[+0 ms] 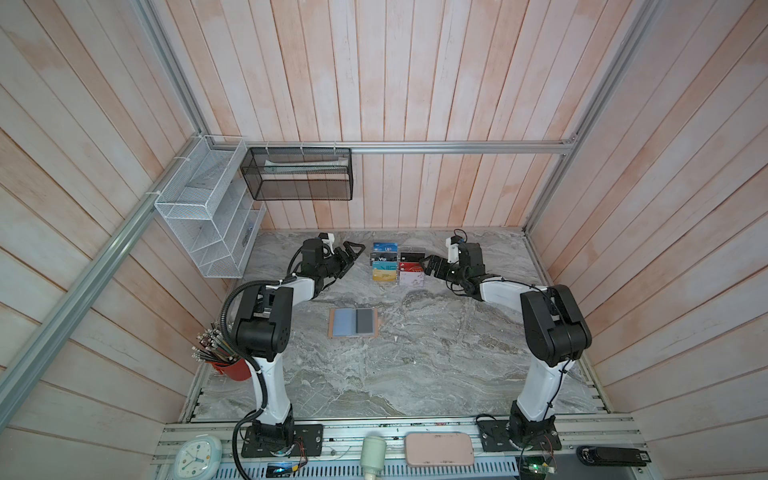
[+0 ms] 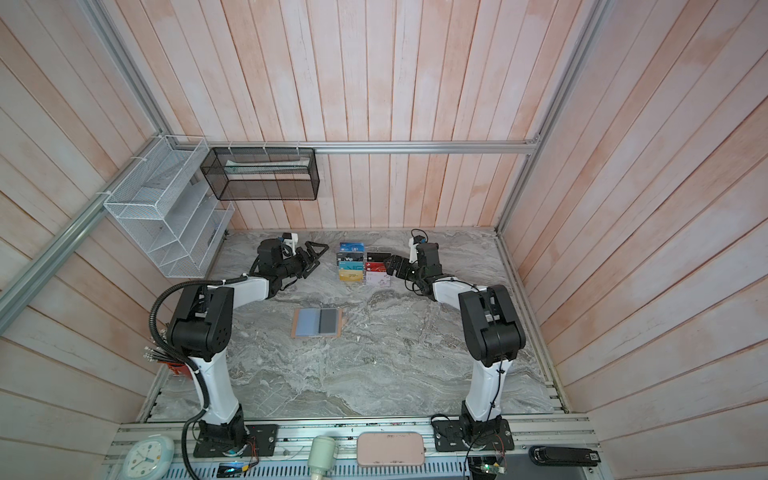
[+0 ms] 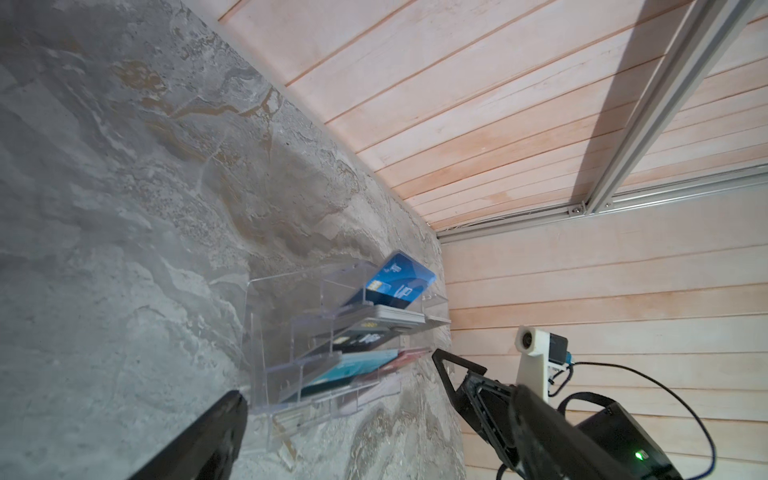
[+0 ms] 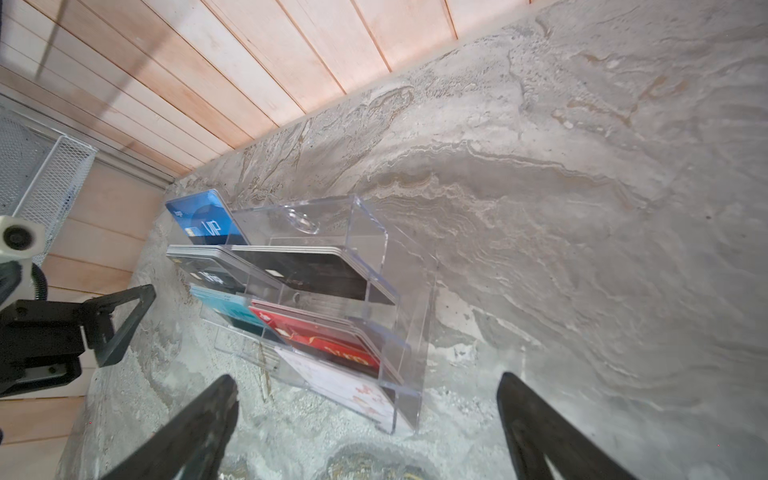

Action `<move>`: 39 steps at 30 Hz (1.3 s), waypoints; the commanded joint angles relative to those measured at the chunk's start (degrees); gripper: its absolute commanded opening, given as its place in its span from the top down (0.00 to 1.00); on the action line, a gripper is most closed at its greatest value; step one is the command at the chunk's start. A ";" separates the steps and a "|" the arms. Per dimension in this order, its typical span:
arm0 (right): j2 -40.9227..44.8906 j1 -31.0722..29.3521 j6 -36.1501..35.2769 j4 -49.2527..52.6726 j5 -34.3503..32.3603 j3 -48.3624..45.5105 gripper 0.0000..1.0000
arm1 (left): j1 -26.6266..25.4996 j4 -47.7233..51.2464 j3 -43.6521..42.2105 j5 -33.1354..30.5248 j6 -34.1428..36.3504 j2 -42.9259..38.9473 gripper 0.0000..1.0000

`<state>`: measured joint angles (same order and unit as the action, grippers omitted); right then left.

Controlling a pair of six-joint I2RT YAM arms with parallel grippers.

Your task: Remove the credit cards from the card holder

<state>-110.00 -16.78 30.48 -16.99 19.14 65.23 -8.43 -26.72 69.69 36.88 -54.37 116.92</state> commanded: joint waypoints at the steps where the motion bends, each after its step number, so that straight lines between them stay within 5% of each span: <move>1: -2.15 0.25 0.67 -3.28 4.06 2.39 0.02 | -0.69 -6.25 3.52 0.70 -1.45 4.04 0.00; 10: -5.90 0.16 3.45 -10.02 8.72 2.91 0.02 | -3.61 -8.34 11.03 1.44 -1.44 10.98 0.00; 39: -11.09 -2.47 8.10 -15.70 10.58 4.11 0.02 | -7.64 -11.08 8.00 0.48 -2.26 8.26 0.00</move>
<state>-119.74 -17.82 37.82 -30.92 27.73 67.55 -13.58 -36.10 78.50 35.40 -56.66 127.07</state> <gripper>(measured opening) 0.980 0.999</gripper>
